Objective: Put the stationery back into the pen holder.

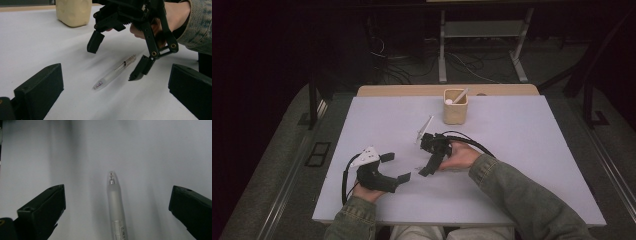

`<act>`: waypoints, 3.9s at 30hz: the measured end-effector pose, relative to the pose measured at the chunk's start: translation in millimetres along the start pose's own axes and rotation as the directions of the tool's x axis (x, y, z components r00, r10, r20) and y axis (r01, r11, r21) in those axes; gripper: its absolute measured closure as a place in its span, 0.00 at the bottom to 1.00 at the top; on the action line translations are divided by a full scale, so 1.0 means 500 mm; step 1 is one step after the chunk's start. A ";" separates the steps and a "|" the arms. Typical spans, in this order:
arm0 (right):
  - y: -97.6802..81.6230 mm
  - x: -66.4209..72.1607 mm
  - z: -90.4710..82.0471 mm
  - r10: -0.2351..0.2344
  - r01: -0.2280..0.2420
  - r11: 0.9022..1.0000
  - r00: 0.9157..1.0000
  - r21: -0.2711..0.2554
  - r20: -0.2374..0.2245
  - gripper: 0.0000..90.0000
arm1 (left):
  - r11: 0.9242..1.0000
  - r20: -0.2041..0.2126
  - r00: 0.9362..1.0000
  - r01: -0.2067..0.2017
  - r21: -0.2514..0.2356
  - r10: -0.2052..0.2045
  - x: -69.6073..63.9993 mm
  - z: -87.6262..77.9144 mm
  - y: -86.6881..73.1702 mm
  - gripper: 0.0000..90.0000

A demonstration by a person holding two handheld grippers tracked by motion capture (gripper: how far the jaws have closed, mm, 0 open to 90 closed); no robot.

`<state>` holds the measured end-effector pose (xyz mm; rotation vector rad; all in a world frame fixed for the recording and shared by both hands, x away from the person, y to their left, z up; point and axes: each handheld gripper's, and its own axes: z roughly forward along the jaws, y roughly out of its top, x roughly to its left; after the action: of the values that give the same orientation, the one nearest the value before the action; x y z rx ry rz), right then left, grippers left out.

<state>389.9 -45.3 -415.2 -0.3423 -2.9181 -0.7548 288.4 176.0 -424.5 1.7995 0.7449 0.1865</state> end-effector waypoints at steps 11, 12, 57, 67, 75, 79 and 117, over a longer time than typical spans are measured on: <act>-0.002 0.008 0.014 -0.052 0.052 0.997 0.999 0.061 0.001 0.16 | 1.000 0.000 1.000 -0.001 0.000 0.001 0.000 0.000 0.000 0.00; -0.002 0.008 0.015 -0.051 0.051 0.997 0.999 0.060 0.001 0.18 | 1.000 0.000 1.000 0.000 0.000 0.000 0.000 0.000 0.000 0.00; 0.001 0.020 0.027 -0.166 0.160 0.983 0.984 0.085 0.058 0.88 | 1.000 0.001 1.000 -0.001 -0.001 0.001 0.000 0.000 0.000 0.00; 0.001 0.021 0.027 -0.164 0.159 0.984 0.985 0.085 0.061 0.89 | 1.000 0.001 1.000 0.000 -0.001 0.000 0.000 0.000 0.000 0.00; -0.012 0.013 0.023 -0.149 0.147 0.989 0.987 0.031 0.067 0.89 | 1.000 0.001 1.000 -0.001 0.000 0.001 0.000 0.000 0.000 0.00; -0.020 0.010 0.012 -0.126 0.127 0.992 0.990 -0.007 0.069 0.89 | 1.000 0.000 1.000 0.001 0.000 -0.001 0.000 0.000 0.000 0.00; -0.069 -0.043 -0.168 0.101 -0.055 0.902 0.991 -0.429 0.083 0.89 | 1.000 -0.001 1.000 0.004 0.004 -0.004 0.001 0.001 -0.001 0.00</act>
<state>406.5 -119.8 -361.4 -0.5471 -2.7839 -1.4030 288.9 175.7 -425.4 1.8017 0.7501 0.1832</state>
